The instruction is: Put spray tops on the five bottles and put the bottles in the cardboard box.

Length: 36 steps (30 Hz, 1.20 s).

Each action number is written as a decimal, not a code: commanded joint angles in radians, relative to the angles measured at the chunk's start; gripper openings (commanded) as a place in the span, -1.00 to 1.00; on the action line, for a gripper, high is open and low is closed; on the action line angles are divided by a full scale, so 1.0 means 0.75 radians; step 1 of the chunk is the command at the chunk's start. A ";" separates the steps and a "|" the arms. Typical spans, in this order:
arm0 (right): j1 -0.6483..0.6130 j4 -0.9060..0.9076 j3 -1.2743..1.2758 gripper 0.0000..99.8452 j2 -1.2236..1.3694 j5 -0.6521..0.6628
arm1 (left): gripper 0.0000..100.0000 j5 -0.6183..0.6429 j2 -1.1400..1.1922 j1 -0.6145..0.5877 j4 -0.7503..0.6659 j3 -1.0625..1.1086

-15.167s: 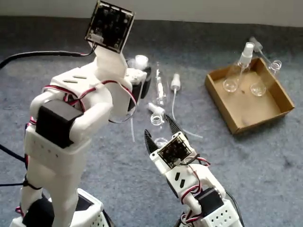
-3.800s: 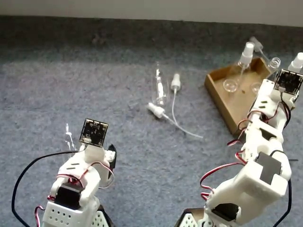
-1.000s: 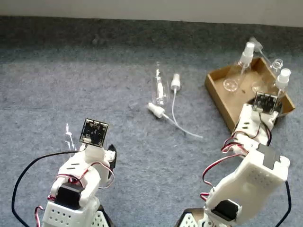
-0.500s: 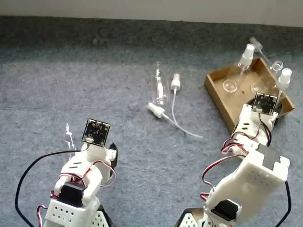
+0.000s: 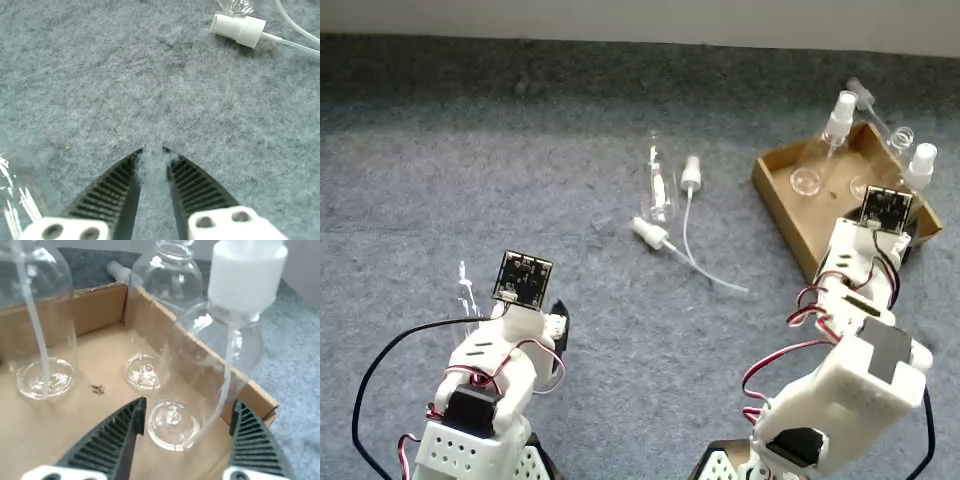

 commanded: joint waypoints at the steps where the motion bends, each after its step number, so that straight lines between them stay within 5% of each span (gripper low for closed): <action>1: -0.013 0.136 -0.007 -0.52 -0.159 0.006 | -0.99 -0.014 -0.007 -0.011 -0.027 0.007; 27: -0.015 1.257 -0.013 -0.52 -1.051 0.010 | -0.99 -0.014 -0.007 -0.013 -0.020 -0.007; 36: -0.122 1.736 -0.171 -0.52 -1.269 0.012 | -0.99 -0.014 -0.007 -0.212 -0.018 -0.085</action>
